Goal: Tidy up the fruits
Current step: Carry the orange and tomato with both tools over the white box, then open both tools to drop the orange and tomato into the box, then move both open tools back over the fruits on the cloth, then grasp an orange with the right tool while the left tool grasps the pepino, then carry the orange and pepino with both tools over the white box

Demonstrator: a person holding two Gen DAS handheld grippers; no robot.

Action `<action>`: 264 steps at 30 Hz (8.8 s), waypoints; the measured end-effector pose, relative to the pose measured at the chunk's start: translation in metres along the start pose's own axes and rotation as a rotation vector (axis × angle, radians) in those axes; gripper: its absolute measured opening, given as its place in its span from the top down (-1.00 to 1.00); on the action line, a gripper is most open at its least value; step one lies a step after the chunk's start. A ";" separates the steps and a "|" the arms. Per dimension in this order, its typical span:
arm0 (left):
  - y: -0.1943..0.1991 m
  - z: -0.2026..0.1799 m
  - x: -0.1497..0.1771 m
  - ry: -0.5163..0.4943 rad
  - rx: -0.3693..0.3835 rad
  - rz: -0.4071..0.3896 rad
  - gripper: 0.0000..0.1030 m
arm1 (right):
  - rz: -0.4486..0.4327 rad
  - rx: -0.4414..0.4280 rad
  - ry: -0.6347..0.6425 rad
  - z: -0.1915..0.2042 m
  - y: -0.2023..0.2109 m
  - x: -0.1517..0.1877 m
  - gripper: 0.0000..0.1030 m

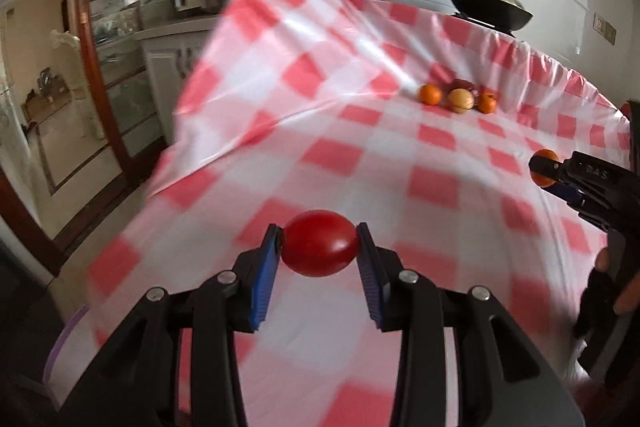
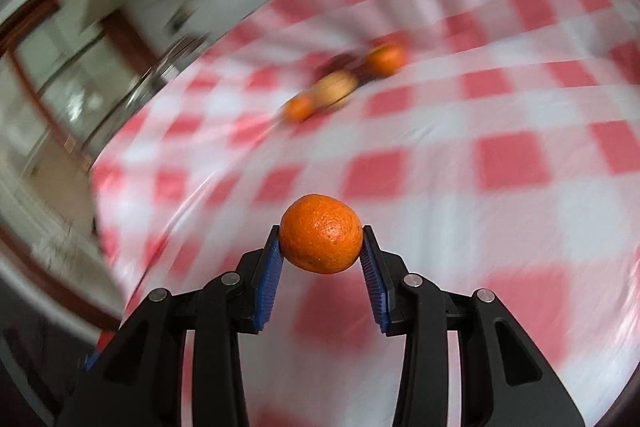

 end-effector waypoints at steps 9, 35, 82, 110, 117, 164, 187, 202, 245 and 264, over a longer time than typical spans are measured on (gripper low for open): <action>0.047 0.080 0.042 0.039 -0.074 -0.001 0.25 | 0.115 -0.122 0.341 0.133 0.020 0.093 0.24; 0.042 0.232 0.168 0.186 -0.318 0.272 0.25 | 0.390 -0.408 0.888 0.274 0.046 0.295 0.24; 0.035 0.261 0.178 0.135 -0.458 0.289 -0.78 | 0.654 -0.583 1.119 0.299 0.060 0.401 -0.25; -0.132 -0.129 -0.104 0.025 0.079 -0.025 -0.96 | -0.085 0.165 0.264 -0.013 0.032 -0.047 -0.69; -0.194 -0.145 -0.119 0.213 0.156 0.008 -0.96 | -0.011 0.275 0.211 -0.075 -0.040 -0.079 -0.68; -0.192 -0.178 -0.107 0.055 0.263 0.054 -0.96 | -0.244 0.253 -0.190 -0.140 -0.057 -0.130 0.12; -0.289 -0.281 -0.148 -0.179 0.151 0.167 -0.78 | -0.267 0.270 -0.253 -0.148 -0.054 -0.131 0.11; -0.312 -0.296 -0.156 -0.197 0.188 0.202 -0.42 | -0.255 0.279 -0.229 -0.144 -0.058 -0.132 0.11; -0.181 -0.210 -0.085 -0.005 0.210 0.087 0.11 | -0.257 0.290 -0.220 -0.144 -0.063 -0.135 0.12; -0.181 -0.178 -0.103 0.121 0.238 0.025 0.11 | -0.289 0.277 -0.220 -0.143 -0.058 -0.136 0.12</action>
Point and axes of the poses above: each gripper's, at about its wrist camera, not at the fingertips, and y roughly against the way its jaws point, z to its left, x to its underside, the point moved 5 cm from there along -y, roughly the way its jaws point, and after that the axes turned 5 degrees about -z, right-handed, at the moved point
